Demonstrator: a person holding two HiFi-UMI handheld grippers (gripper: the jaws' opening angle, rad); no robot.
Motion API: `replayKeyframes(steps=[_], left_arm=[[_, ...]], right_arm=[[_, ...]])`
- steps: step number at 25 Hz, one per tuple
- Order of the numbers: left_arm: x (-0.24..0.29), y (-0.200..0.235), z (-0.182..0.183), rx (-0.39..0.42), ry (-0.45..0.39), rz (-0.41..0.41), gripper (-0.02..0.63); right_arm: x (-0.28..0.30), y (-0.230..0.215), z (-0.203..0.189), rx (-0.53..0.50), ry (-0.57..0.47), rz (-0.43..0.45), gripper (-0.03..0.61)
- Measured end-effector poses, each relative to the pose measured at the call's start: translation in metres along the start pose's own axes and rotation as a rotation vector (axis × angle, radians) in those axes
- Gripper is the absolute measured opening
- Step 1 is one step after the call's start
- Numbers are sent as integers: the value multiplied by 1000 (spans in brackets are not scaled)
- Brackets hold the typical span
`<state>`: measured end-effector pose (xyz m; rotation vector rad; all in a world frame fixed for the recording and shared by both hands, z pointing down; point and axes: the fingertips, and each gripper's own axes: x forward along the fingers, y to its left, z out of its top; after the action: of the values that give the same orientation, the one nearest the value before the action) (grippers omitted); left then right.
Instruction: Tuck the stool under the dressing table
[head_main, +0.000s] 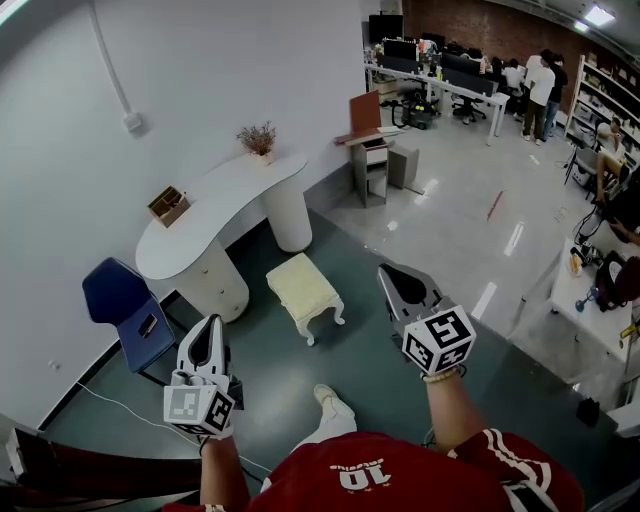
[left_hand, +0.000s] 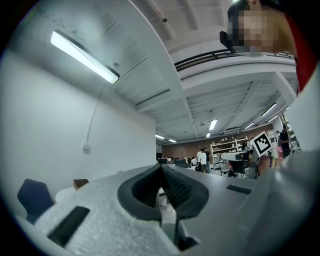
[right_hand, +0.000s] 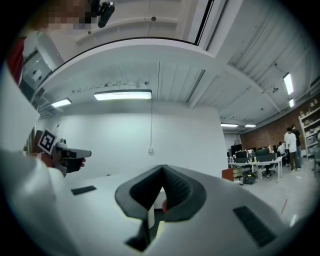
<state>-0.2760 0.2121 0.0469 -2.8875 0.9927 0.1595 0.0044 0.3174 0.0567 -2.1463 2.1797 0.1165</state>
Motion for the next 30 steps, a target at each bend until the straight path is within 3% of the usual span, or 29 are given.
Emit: replayKeyframes(steps=[10,21,26,30], left_arm=[[85,54,-21,-33,-20,43,3],[178,124,-28,-40,-61,71,3],[202,139,-34,-59,-61,91,3],[214,140,-34,-87,-75,96,10]], right_arm=[[86,-23,-1,31,-41,69,5],[220,-44,4,-17,-20,143,5],[252,-56,2,-26,-8,156,6],[272,-64,-2,28,7,239,8]])
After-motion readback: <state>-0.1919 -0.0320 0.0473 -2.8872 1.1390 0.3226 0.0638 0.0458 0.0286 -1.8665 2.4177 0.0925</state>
